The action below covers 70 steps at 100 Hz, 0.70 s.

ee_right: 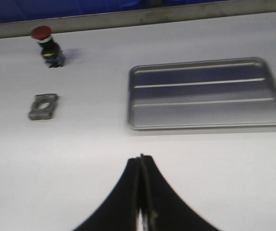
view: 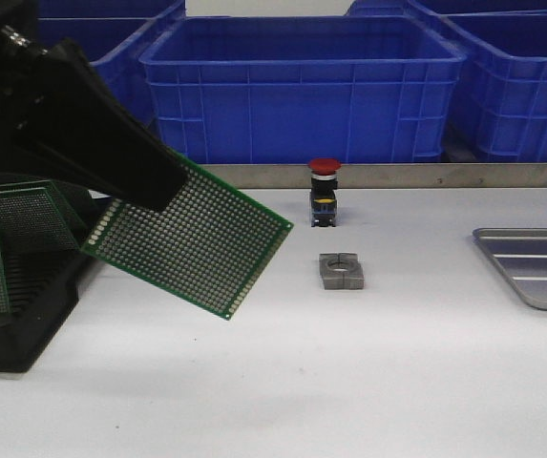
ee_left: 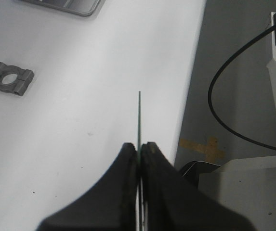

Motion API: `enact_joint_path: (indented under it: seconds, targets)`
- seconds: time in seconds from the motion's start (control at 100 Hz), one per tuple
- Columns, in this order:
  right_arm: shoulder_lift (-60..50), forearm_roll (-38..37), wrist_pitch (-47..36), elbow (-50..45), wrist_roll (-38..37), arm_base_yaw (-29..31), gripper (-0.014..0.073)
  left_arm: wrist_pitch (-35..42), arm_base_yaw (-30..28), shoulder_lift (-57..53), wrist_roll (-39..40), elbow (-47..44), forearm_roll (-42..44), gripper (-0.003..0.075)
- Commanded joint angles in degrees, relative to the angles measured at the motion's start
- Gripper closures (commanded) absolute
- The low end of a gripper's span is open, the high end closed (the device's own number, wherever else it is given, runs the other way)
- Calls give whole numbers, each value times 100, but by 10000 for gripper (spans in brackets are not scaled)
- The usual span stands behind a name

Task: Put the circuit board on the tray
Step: 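Bring right gripper to the held board and grasp its edge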

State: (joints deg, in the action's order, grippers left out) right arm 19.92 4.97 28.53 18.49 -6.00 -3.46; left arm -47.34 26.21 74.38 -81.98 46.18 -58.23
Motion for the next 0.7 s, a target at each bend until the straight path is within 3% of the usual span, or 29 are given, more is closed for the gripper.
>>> enact_joint_path:
  seconds: [0.0,0.15,0.25,0.32,0.44,0.51,0.69]
  targets:
    - [316,390,-468,224,110,-359,652,-3,45,-119,34,158,-344,741]
    - [719,506,-554,257,666,-1078,648,-3,45,-119,34,158,-344,741]
    - [973,639,-684,257,1261,-1612,582,-3,45,-119,34,158,-344,740]
    - [1157,888,-906,257,1412,-1996,468,-3,45,-119,34,158,-344,741]
    - [1518,1135,-1453,257,1412,-2646,180,-3,45,-119,34,158,-344,741]
    - [1767,1135,-1824,257,1412,-2976,88,-3,45,-119,34,158,-344,741]
    - [2518,1102,-2740,312,1412,-3698,95,-3,45,-119,34,158,-344,741]
